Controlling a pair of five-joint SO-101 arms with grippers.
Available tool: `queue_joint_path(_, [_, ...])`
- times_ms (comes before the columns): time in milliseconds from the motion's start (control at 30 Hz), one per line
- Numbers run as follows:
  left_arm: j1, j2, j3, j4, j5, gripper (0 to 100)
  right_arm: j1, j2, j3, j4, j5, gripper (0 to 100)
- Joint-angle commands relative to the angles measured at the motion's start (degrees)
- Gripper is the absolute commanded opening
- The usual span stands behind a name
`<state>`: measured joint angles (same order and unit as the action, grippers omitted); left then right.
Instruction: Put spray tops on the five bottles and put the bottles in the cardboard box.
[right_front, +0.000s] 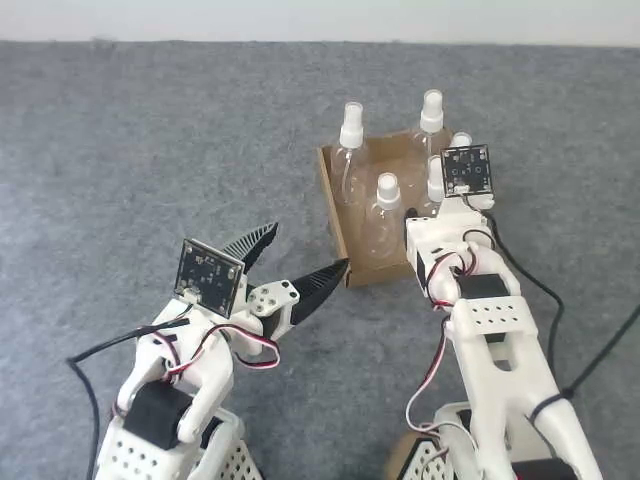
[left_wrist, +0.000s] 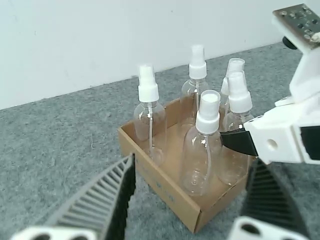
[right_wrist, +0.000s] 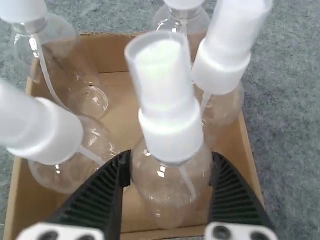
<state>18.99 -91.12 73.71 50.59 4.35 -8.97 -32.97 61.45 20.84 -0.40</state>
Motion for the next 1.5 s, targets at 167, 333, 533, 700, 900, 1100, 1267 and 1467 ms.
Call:
queue_joint_path(167, [0.0,-0.5,-0.5,-1.3,-0.1,33,-0.3,-0.3,-0.9,0.5,-0.2,14.9])
queue_joint_path(333, [0.0,-0.5,-0.5,-1.3,-0.1,33,-0.3,-0.4,-0.9,0.5,0.0,14.9])
queue_joint_path(533, [0.0,-0.5,-0.5,-1.3,-0.1,33,-0.3,-0.4,-0.9,0.5,0.0,15.0])
queue_joint_path(700, [0.0,-0.6,-0.5,-1.3,-0.1,33,-0.3,-0.4,-1.0,0.5,0.0,15.0])
queue_joint_path(900, [0.0,-0.7,-0.5,-1.3,-0.1,33,-0.3,-0.4,-1.0,0.5,0.0,18.2])
queue_joint_path(1100, [0.0,-0.8,-0.5,-1.2,-0.1,33,-0.4,-0.4,-1.2,2.0,0.0,23.6])
queue_joint_path(1267, [0.0,-0.8,-0.5,-1.2,-0.1,33,-0.4,-0.4,-1.2,1.8,0.0,23.7])
queue_joint_path(1467, [0.0,-0.8,-0.5,-1.2,-0.1,33,-0.4,-0.5,-2.1,2.0,0.0,23.8])
